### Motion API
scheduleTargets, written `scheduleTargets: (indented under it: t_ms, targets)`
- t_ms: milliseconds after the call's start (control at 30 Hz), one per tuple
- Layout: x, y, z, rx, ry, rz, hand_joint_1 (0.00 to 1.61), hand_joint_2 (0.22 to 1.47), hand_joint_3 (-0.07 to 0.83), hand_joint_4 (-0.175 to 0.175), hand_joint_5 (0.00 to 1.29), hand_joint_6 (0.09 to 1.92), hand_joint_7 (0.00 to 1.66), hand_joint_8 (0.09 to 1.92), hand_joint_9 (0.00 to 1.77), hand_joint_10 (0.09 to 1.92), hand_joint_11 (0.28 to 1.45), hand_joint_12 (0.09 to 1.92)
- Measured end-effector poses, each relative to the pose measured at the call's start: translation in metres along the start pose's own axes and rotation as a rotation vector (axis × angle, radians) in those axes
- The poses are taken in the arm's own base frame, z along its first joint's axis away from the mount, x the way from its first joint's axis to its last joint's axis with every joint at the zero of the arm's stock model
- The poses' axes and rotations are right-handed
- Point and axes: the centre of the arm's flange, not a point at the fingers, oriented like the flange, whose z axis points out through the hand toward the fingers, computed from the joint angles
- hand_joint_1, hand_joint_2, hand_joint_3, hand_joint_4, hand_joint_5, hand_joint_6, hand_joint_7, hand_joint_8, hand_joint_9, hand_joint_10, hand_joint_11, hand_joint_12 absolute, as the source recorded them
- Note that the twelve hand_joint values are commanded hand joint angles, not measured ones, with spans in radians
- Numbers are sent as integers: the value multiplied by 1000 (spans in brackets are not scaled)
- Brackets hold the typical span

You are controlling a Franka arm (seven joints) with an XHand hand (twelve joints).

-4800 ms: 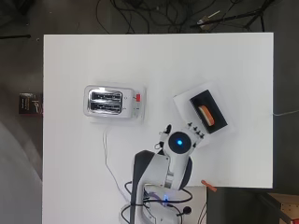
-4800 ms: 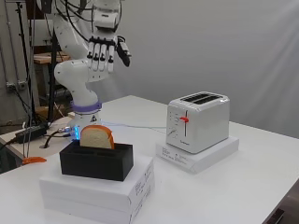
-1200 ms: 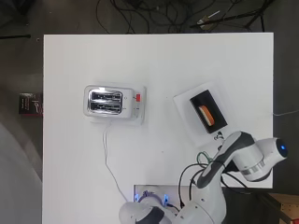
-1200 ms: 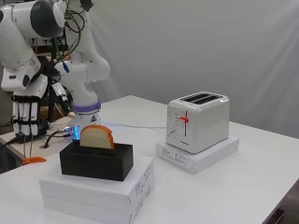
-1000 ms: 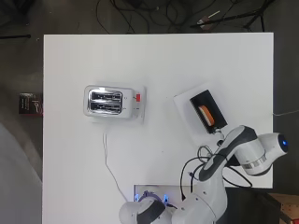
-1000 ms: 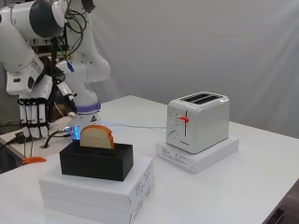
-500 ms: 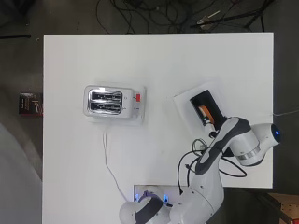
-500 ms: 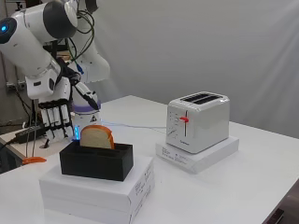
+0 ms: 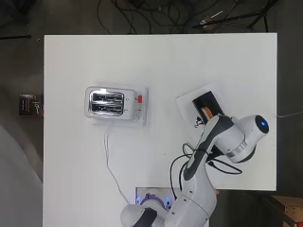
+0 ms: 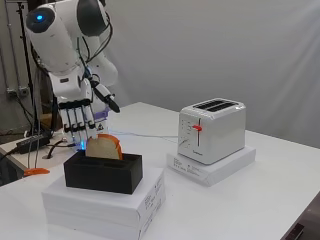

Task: Teleoperate dual arm-hand system to toast a bread

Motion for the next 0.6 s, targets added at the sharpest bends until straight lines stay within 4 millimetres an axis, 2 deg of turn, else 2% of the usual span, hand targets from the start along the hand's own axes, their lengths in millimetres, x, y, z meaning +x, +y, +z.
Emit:
scheduleTargets:
  t_ms: [333,600]
  targets:
    - [13,-22,15,-29,-45,-143,301,855,-9,14,440,87,407,87,493,87,388,87]
    - [12,-25,18,-44,-50,-171,282,870,2,7,388,87,404,87,491,87,398,87]
